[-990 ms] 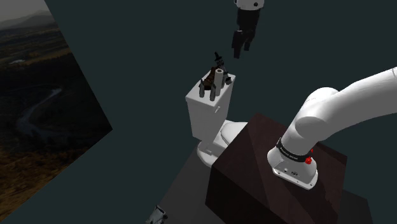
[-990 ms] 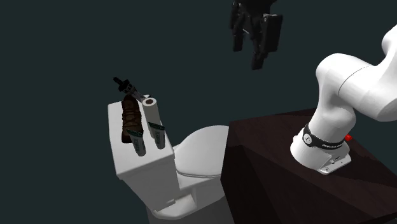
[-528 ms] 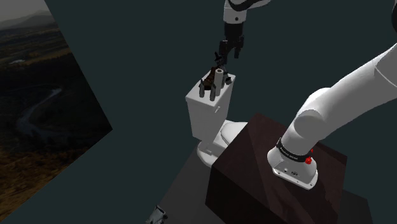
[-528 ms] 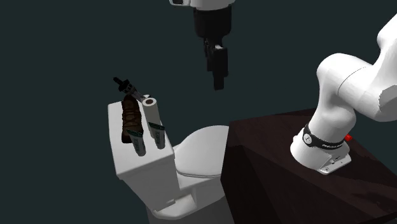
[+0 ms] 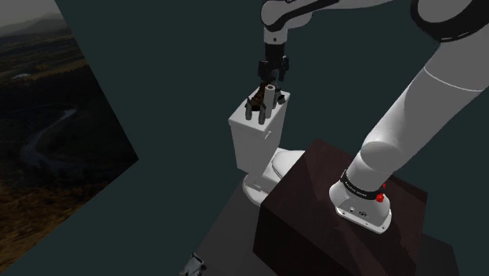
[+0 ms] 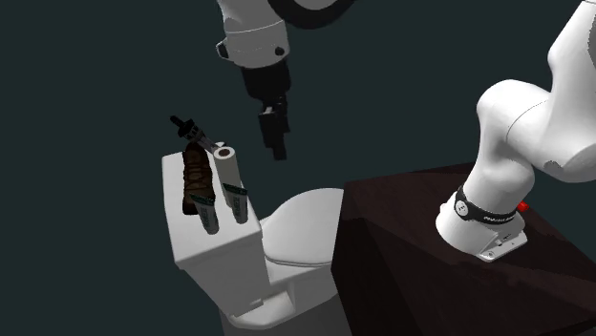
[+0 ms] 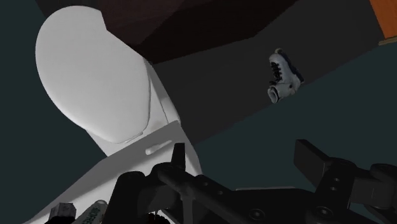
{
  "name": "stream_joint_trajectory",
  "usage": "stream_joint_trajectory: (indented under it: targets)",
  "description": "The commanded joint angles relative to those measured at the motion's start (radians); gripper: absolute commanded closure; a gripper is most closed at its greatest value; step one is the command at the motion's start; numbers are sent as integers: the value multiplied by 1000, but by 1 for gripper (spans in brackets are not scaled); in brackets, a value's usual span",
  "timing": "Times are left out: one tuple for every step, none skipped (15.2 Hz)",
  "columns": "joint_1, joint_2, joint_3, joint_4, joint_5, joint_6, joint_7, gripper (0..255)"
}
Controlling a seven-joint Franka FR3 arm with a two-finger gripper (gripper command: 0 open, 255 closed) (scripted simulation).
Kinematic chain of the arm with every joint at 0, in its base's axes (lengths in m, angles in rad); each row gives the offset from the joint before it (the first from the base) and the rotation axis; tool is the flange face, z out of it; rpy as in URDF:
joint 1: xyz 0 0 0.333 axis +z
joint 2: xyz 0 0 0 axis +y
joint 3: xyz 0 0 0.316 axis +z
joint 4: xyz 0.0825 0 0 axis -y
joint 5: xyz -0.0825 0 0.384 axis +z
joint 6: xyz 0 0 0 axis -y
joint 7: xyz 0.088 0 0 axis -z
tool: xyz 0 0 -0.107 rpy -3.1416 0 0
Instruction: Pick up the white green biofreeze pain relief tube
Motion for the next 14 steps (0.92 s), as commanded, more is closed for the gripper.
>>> stream_joint_trajectory:
  targets:
    - [-9, 77, -10, 37, 17, 23, 15, 0]
    - [-14, 115, -16, 58, 26, 32, 20, 0]
    - [-20, 152, -21, 79, 35, 40, 25, 0]
    - [-26, 190, -26, 102, 45, 46, 29, 0]
    - [-32, 228, -31, 125, 55, 52, 34, 0]
    - [-38, 265, -36, 149, 65, 57, 38, 0]
    - [-45, 303, -40, 174, 76, 62, 42, 0]
    - [-53, 341, -44, 199, 87, 65, 46, 0]
    - [-60, 379, -48, 226, 98, 67, 50, 0]
    - [-69, 417, -51, 254, 109, 69, 55, 0]
    - [-77, 455, -54, 282, 120, 69, 59, 0]
    - [-86, 493, -57, 311, 131, 69, 64, 0]
    - [-95, 531, -59, 341, 143, 68, 68, 0]
    - [-105, 569, -61, 373, 154, 66, 73, 0]
